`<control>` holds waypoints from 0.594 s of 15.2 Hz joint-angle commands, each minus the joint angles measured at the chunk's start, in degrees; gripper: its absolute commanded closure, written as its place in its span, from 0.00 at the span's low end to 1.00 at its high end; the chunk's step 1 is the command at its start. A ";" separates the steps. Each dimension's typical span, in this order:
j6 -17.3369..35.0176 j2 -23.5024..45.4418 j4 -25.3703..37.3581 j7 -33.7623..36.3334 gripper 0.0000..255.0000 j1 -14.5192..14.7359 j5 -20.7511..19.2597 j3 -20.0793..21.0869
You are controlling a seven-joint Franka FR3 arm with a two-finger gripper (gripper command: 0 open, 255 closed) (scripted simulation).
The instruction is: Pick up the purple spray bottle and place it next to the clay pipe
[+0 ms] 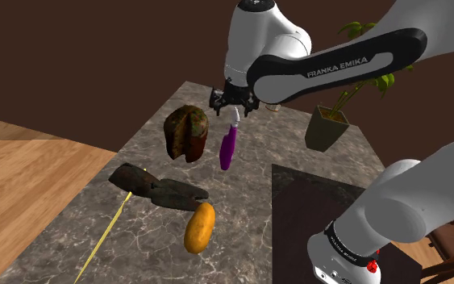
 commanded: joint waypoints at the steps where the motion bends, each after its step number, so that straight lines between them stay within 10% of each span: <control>1: -3.60 -1.52 1.98 -0.59 0.00 0.83 1.39 0.43; 9: -5.11 -2.23 2.79 -0.91 0.00 1.14 1.93 0.52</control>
